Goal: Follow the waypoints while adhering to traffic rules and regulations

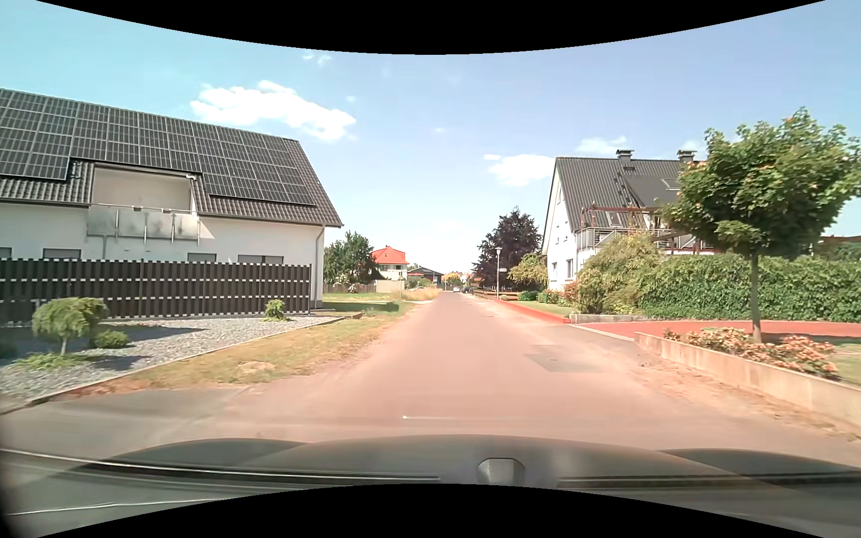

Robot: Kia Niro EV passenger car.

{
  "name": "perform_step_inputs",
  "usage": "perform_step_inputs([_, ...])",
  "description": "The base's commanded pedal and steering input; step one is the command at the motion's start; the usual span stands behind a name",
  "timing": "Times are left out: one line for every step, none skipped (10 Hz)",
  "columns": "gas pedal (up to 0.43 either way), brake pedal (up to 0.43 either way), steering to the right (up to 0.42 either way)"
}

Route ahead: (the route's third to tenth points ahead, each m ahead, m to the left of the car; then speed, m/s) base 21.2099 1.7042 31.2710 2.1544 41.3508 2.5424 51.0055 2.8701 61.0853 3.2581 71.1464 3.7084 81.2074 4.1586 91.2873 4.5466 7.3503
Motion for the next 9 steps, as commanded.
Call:
perform_step_inputs([0.118, 0.006, 0.008])
perform_step_inputs([0.118, 0.006, 0.008])
perform_step_inputs([0.118, 0.006, 0.007])
perform_step_inputs([0.118, 0.006, 0.007])
perform_step_inputs([0.118, 0.006, 0.006])
perform_step_inputs([0.118, 0.006, 0.004])
perform_step_inputs([0.118, 0.006, 0.004])
perform_step_inputs([0.118, 0.006, 0.004])
perform_step_inputs([0.118, 0.006, 0.004])
